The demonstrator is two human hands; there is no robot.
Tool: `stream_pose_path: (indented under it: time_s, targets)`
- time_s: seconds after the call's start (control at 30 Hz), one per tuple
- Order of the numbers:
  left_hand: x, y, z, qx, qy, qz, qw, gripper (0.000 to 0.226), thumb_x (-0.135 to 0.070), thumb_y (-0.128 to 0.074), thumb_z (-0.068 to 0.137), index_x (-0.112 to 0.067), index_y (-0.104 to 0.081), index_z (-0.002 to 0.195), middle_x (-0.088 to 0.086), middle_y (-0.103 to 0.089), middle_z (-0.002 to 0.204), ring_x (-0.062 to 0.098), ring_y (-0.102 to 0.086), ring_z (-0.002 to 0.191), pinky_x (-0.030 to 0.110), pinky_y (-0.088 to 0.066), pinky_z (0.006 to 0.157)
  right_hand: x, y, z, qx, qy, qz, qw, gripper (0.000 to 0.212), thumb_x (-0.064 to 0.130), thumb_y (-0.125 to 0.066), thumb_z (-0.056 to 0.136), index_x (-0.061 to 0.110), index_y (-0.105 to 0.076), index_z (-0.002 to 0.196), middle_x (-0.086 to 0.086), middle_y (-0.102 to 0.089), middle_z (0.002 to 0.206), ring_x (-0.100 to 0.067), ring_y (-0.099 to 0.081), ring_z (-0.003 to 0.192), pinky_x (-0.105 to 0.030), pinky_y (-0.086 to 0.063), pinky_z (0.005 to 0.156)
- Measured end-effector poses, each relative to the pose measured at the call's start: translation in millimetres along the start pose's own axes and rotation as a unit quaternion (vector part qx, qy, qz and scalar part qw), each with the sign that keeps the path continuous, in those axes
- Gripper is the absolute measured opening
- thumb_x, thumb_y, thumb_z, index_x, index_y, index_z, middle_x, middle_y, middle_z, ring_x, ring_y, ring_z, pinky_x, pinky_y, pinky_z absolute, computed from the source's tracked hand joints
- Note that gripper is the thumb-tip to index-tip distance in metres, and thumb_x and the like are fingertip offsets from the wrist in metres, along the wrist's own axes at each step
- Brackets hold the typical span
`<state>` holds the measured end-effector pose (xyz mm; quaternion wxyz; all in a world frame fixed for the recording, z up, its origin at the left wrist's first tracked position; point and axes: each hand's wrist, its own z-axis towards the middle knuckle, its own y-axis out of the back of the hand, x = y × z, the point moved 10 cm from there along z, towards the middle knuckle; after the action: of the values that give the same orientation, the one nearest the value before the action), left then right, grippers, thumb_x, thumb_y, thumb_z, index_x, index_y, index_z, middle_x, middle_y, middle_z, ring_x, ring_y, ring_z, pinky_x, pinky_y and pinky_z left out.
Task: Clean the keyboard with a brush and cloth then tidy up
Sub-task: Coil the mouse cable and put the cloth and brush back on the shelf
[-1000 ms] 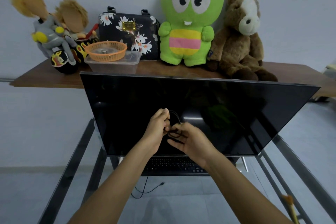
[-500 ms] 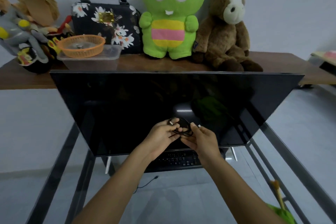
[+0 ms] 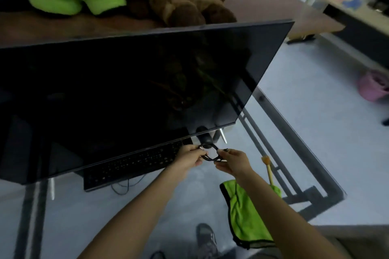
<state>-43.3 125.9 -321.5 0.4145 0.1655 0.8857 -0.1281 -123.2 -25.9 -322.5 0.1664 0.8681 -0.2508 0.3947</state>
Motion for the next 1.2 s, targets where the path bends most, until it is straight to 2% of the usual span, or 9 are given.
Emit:
stream_pose_path:
  time_s: [0.17,0.27,0.4,0.57,0.67,0.9,1.03,1.13,1.2]
  targets:
    - [59.0,-4.8,43.5,-0.067,0.085,0.011,0.994,0.013,-0.004,-0.061,0.090,-0.010,-0.062,0.078,0.007,-0.062,0.078,0.010,-0.054,0.064,0.013,-0.050,0.055,-31.4,14.7,65.1,-0.012,-0.017,-0.207,0.978,0.032,0.026,-0.078,0.078,-0.004,-0.068,0.074,-0.009,-0.052,0.063,-0.018,-0.045,0.054,-0.029,-0.038,0.051]
    - [74.1,-1.8,63.6,-0.097,0.077,0.039,0.991,0.015,-0.005,-0.060,0.091,-0.008,-0.060,0.076,0.008,-0.060,0.074,0.013,-0.056,0.065,0.015,-0.052,0.059,-33.4,5.7,89.7,-0.019,0.013,-0.277,0.961,0.028,0.028,-0.075,0.080,0.001,-0.071,0.080,-0.010,-0.066,0.066,-0.023,-0.062,0.064,-0.035,-0.052,0.063]
    - [85.7,5.5,74.5,-0.148,0.055,0.130,0.979,0.012,-0.016,-0.062,0.087,-0.007,-0.065,0.080,0.007,-0.066,0.074,0.021,-0.064,0.072,0.041,-0.057,0.081,-37.7,-3.0,101.1,-0.020,0.035,-0.298,0.954,0.022,0.024,-0.077,0.078,0.004,-0.068,0.082,-0.010,-0.071,0.076,-0.026,-0.067,0.076,-0.033,-0.053,0.065]
    - [75.2,9.1,68.3,-0.230,-0.001,0.259,0.938,0.015,-0.019,-0.062,0.081,-0.005,-0.064,0.081,0.013,-0.067,0.085,0.025,-0.061,0.085,0.030,-0.040,0.062,-33.0,-13.6,104.8,-0.006,0.087,-0.343,0.935,0.026,0.023,-0.077,0.079,0.006,-0.065,0.095,-0.013,-0.067,0.097,-0.026,-0.061,0.088,-0.024,-0.037,0.065]
    - [75.6,7.1,64.3,-0.265,0.002,0.288,0.920,0.025,-0.018,-0.062,0.084,-0.003,-0.059,0.104,0.014,-0.057,0.113,0.020,-0.056,0.091,0.022,-0.036,0.069,-38.3,-14.9,110.0,0.034,0.069,-0.339,0.938,0.040,0.029,-0.078,0.078,0.010,-0.055,0.106,-0.013,-0.064,0.099,-0.021,-0.056,0.082,-0.022,-0.034,0.054]
    - [31.8,0.8,37.1,-0.363,-0.092,0.297,0.878,0.046,-0.011,-0.061,0.086,-0.004,-0.043,0.128,0.016,-0.046,0.124,0.031,-0.053,0.104,0.044,-0.050,0.086,-10.4,20.1,119.9,0.097,0.045,-0.301,0.948,0.037,0.046,-0.070,0.083,0.015,-0.065,0.103,-0.001,-0.068,0.093,-0.019,-0.063,0.087,-0.025,-0.048,0.064]
    - [-6.5,-61.4,37.7,-0.238,-0.252,0.372,0.861,0.034,-0.006,-0.059,0.084,-0.011,-0.055,0.118,0.007,-0.052,0.113,0.024,-0.055,0.104,0.040,-0.049,0.088,22.2,102.7,121.4,-0.018,0.089,-0.301,0.949,0.023,0.039,-0.063,0.088,0.018,-0.068,0.096,0.000,-0.071,0.088,-0.019,-0.065,0.083,-0.031,-0.049,0.073]
    - [6.0,-140.3,49.3,-0.017,-0.258,0.460,0.849,0.029,-0.012,-0.056,0.090,-0.013,-0.057,0.119,0.003,-0.055,0.117,0.019,-0.053,0.109,0.033,-0.045,0.092,23.4,162.6,115.3,-0.102,0.098,-0.347,0.927,0.023,0.031,-0.061,0.090,0.010,-0.064,0.098,-0.005,-0.068,0.088,-0.021,-0.060,0.079,-0.026,-0.035,0.065]
    - [29.8,-183.1,52.7,0.099,-0.217,0.503,0.831,0.033,-0.019,-0.054,0.093,-0.015,-0.054,0.125,0.002,-0.054,0.125,0.018,-0.051,0.115,0.032,-0.043,0.096,8.4,186.7,115.5,-0.113,0.073,-0.377,0.916,0.031,0.036,-0.065,0.087,0.008,-0.059,0.099,-0.011,-0.067,0.096,-0.030,-0.062,0.093,-0.029,-0.035,0.066]
